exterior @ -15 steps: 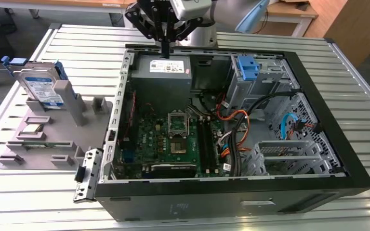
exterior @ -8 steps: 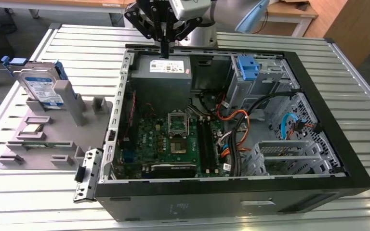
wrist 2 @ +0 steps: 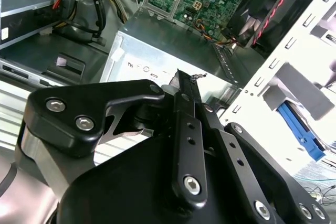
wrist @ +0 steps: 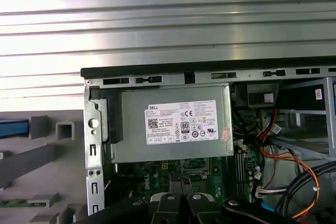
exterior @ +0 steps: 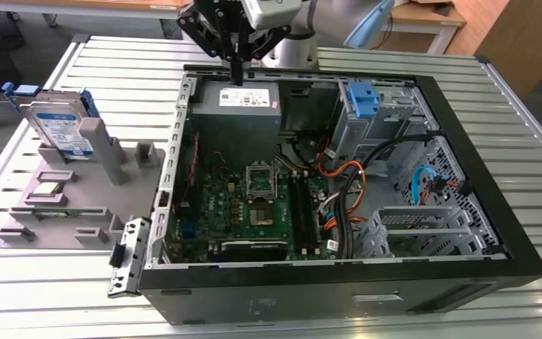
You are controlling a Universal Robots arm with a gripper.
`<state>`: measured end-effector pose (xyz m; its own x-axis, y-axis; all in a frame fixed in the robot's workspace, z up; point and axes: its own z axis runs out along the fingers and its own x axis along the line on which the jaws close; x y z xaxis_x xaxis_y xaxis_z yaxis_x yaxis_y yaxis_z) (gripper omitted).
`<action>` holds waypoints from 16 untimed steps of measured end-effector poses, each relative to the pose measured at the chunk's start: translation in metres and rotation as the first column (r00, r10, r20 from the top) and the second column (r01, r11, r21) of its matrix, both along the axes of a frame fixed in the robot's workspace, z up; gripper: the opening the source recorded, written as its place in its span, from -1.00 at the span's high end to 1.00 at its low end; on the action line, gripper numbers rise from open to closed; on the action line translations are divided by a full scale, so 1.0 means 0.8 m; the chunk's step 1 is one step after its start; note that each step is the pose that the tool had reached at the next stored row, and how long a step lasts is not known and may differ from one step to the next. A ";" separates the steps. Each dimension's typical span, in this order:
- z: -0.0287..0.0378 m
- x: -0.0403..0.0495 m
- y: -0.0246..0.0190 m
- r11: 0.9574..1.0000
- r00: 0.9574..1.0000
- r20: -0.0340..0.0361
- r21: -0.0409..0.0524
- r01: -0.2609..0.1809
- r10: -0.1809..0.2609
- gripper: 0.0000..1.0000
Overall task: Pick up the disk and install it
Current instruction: 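Reach for the disk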
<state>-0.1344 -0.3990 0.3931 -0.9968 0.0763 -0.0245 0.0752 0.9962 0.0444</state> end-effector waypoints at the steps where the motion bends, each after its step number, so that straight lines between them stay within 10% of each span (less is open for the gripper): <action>1: 0.0000 -0.002 0.0000 1.000 1.000 0.000 0.000 0.000 0.000 0.80; 16: -0.0004 -0.027 0.0000 1.000 1.000 0.000 0.000 0.000 0.000 0.80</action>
